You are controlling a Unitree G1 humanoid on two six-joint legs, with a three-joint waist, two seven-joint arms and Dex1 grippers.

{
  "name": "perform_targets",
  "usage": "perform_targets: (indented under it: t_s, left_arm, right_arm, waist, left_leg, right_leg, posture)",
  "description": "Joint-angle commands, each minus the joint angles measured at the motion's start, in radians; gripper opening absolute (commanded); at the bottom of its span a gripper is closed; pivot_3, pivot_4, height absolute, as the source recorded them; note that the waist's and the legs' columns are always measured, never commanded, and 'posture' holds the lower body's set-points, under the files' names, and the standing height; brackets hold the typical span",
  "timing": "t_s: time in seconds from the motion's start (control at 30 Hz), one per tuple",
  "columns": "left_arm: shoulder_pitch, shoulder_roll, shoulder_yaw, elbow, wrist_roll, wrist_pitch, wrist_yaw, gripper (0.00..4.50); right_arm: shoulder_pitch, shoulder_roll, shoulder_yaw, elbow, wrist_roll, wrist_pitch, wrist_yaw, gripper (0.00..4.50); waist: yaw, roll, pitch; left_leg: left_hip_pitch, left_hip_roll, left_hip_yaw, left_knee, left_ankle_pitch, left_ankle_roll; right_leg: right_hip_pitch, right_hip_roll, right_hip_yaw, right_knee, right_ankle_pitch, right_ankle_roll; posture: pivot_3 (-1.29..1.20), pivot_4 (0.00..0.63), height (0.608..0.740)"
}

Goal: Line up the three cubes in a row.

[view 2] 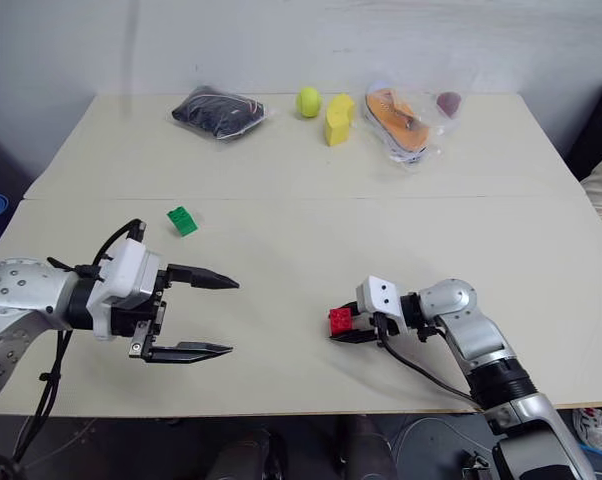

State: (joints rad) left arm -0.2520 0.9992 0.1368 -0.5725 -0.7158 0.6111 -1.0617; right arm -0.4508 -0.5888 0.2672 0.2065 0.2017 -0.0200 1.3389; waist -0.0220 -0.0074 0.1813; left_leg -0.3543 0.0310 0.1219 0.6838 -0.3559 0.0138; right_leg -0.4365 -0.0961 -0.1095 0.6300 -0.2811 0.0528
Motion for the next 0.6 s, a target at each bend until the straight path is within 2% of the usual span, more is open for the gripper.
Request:
perform_targets:
  t_s: [0.03, 0.2, 0.33, 0.43, 0.5, 0.6]
  left_arm:
    - [0.010, -0.004, 0.028, 0.003, -0.001, -0.002, 0.011, 4.50]
    - [0.114, -0.006, 0.131, 0.001, -0.003, 0.014, 0.054, 4.50]
    - [0.316, -0.046, 0.338, -0.032, 0.007, 0.036, 0.110, 4.50]
    - [0.514, -0.136, 0.558, -0.060, 0.035, 0.055, 0.167, 4.50]
    - [0.666, -0.238, 0.724, -0.056, 0.064, 0.043, 0.203, 4.50]
    - [0.779, -0.322, 0.838, -0.027, 0.098, -0.001, 0.227, 4.50]
  right_arm:
    - [0.011, -0.009, -0.015, -0.019, 0.003, -0.006, 0.000, 2.79]
    - [0.012, -0.046, -0.049, -0.092, 0.043, 0.047, 0.016, 4.47]
    - [-0.009, -0.100, -0.111, -0.184, 0.145, 0.163, 0.050, 4.47]
    - [-0.072, -0.131, -0.174, -0.221, 0.259, 0.310, 0.068, 4.47]
    - [-0.136, -0.146, -0.214, -0.231, 0.338, 0.418, 0.074, 4.47]
    - [-0.182, -0.152, -0.245, -0.235, 0.395, 0.501, 0.076, 4.47]
  waist:
    - [-0.001, 0.000, 0.000]
    - [-0.004, 0.000, 0.000]
    - [-0.006, 0.000, 0.000]
    - [-0.011, 0.000, 0.000]
    - [-0.007, 0.000, 0.000]
    - [-0.004, -0.001, 0.000]
  left_leg:
    - [0.000, 0.000, 0.000, 0.000, 0.000, 0.000]
    - [0.000, 0.000, 0.000, 0.000, 0.000, 0.000]
    - [0.000, 0.001, 0.000, 0.000, 0.000, 0.000]
    - [0.000, 0.002, 0.000, 0.000, -0.001, 0.000]
    - [0.000, 0.002, -0.001, 0.000, -0.001, 0.000]
    - [0.000, 0.002, -0.001, 0.000, -0.002, 0.001]
  right_leg:
    - [0.000, 0.000, 0.000, 0.000, 0.000, 0.000]
    - [0.000, 0.000, 0.000, 0.000, 0.000, 0.000]
    - [-0.001, 0.000, 0.000, 0.000, 0.000, 0.000]
    - [-0.001, 0.000, 0.000, 0.000, 0.000, 0.000]
    - [0.000, 0.000, -0.001, 0.000, 0.000, -0.001]
    - [0.000, -0.001, -0.001, -0.001, -0.001, -0.001]
  posture:
    - [0.00, 0.150, 0.740]
    - [0.00, 0.150, 0.740]
    - [0.00, 0.150, 0.740]
    - [0.00, 0.150, 0.740]
    - [0.00, 0.150, 0.740]
    - [0.00, 0.150, 0.740]
